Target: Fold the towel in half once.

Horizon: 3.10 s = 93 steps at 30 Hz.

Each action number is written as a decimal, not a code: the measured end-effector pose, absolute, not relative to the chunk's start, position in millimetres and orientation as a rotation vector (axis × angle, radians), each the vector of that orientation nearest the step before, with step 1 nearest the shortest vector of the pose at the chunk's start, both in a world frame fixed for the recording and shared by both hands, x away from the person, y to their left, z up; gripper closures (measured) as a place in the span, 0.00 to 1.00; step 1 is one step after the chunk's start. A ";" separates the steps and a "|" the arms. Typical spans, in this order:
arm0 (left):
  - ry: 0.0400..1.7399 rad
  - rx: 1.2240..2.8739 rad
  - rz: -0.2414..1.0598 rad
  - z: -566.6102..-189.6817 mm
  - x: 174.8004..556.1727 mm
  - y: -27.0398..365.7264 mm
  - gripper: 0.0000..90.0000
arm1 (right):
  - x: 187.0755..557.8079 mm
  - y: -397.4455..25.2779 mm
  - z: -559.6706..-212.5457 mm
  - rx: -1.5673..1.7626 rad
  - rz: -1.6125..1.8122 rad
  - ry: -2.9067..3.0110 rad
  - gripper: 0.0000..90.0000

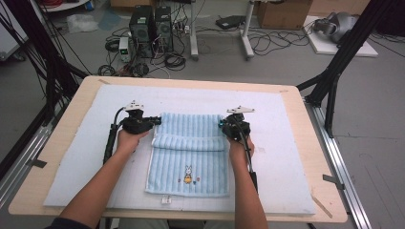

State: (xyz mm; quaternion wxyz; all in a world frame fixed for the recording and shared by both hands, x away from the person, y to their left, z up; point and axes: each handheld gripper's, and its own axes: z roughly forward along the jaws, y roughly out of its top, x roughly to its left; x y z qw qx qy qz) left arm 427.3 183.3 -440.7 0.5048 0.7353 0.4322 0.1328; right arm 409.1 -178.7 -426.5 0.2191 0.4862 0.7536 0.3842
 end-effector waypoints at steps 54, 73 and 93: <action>0.813 1.845 0.274 -433.0 332.7 188.8 0.96 | 325.1 -208.5 -428.9 1.207 1.267 2.286 0.90; 0.756 1.799 0.249 -431.8 275.8 202.7 0.98 | 260.8 -207.6 -422.2 1.148 1.331 2.259 0.90; 0.701 1.836 0.144 -435.3 236.3 205.8 0.95 | 216.0 -208.0 -425.4 1.073 1.257 2.346 0.83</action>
